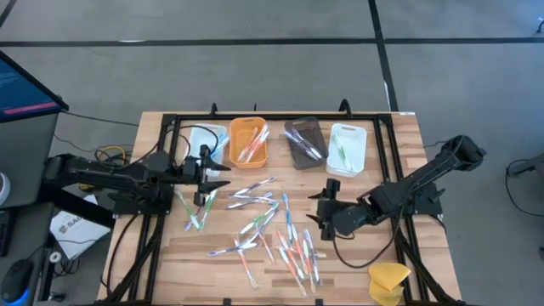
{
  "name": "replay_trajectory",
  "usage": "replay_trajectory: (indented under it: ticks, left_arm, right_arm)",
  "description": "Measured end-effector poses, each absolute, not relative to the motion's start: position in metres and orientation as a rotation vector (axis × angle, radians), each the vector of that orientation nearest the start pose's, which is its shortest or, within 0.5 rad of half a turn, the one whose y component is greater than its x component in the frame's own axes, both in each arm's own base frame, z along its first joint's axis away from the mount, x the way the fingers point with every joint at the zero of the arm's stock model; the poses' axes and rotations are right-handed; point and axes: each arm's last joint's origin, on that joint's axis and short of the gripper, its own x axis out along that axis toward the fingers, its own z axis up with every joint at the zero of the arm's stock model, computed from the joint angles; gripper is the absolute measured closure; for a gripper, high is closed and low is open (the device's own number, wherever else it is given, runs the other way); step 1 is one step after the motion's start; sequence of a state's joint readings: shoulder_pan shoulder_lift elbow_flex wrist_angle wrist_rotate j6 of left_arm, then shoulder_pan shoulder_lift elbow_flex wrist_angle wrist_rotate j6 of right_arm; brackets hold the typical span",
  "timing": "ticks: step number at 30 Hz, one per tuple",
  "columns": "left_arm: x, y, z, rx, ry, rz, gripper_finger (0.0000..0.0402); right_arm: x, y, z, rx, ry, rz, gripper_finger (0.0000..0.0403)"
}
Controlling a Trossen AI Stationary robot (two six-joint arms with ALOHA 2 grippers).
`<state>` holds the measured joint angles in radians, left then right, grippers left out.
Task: Pick & Place Toothbrushes
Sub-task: Put the green toothbrush into right white the bin
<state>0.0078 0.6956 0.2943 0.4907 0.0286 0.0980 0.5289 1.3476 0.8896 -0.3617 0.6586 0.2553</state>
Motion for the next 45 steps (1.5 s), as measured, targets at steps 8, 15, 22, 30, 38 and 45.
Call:
replay_trajectory:
  ticks: [8,15,22,30,38,45]
  left_arm:
    - [0.163,0.0,0.247,0.131,-0.114,-0.044,0.0225]
    - [0.163,-0.001,0.239,0.067,-0.078,-0.049,0.0225]
    - [0.162,-0.001,0.23,0.071,-0.017,-0.05,0.0225]
    - [0.162,-0.003,0.23,0.099,-0.017,-0.124,0.0225]
    - [0.175,-0.016,0.23,0.098,0.031,-0.256,0.0225]
    - [0.206,-0.034,0.259,0.33,-0.01,-0.272,0.0225]
  right_arm:
    - [0.231,0.14,0.241,-0.174,0.617,-0.198,0.015]
    - [0.225,0.147,0.242,-0.072,0.576,-0.247,0.015]
    - [0.22,0.141,0.238,-0.189,0.6,-0.333,0.015]
    - [0.217,0.135,0.24,-0.343,0.533,-0.489,0.015]
    - [0.22,0.135,0.242,-0.406,0.532,-0.477,0.015]
    - [0.223,0.137,0.245,-0.391,0.503,-0.469,0.015]
